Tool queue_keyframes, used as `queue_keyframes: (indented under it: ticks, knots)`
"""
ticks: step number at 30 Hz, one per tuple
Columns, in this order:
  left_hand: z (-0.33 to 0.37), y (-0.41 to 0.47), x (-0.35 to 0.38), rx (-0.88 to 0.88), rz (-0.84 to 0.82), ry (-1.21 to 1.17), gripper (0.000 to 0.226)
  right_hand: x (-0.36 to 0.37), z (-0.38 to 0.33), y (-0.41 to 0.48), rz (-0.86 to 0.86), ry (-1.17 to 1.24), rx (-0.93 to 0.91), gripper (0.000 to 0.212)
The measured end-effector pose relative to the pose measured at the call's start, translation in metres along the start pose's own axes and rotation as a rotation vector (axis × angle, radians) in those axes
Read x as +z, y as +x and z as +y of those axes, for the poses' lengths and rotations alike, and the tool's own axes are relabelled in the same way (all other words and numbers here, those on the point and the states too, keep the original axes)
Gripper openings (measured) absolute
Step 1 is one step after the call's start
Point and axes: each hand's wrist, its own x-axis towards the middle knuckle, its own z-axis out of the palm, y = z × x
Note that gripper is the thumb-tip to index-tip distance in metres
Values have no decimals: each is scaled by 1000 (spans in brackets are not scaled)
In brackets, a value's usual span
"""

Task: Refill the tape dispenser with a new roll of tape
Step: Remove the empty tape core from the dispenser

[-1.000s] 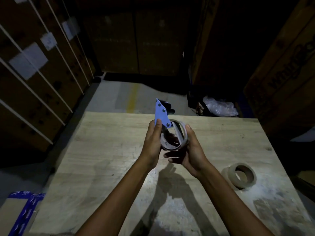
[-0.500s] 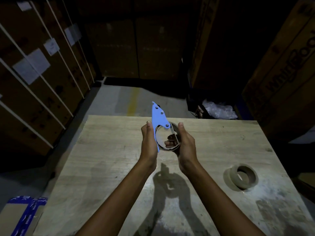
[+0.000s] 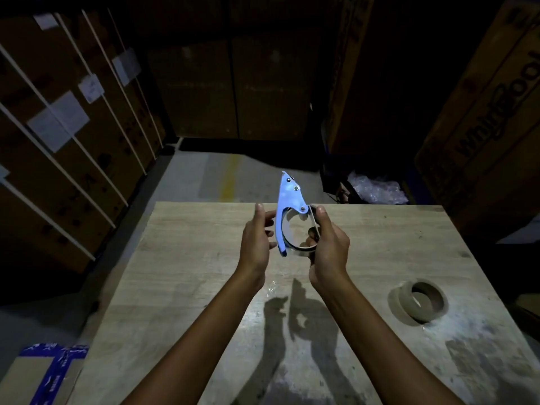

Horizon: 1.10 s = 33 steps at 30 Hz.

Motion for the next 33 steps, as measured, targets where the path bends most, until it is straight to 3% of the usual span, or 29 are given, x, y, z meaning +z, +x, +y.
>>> queue_keyframes:
  ticks: [4,8,12,20,22,24,26,29,31,33]
  knots:
    - [-1,1,5,52,-39,32,46,-3,5,-2,21,-366,-430,29]
    - [-2,2,12,-104,-154,-113,49,-10,15,-1,3,-803,-846,58]
    - [-3,8,12,-250,-205,-283,72,-13,17,-2,20,-960,-966,59]
    - [-14,19,14,-133,-366,-341,60,-18,18,-5,-293,-896,-963,50]
    - [-17,24,8,-158,-384,-422,55,-23,15,0,-293,-911,-1003,49]
    - [-19,27,5,-246,-400,-572,56,-24,12,3,-180,-860,-990,45]
    - [-22,29,2,-315,-432,-682,63,-21,11,6,-46,-768,-798,49]
    - [-32,36,-1,-313,-437,-713,65,-15,12,15,-90,-655,-430,53]
    - [-34,38,-2,-313,-452,-739,63,-13,12,16,-161,-601,-338,41]
    - [-36,39,-1,-320,-477,-756,58,-11,13,13,-194,-600,-358,35]
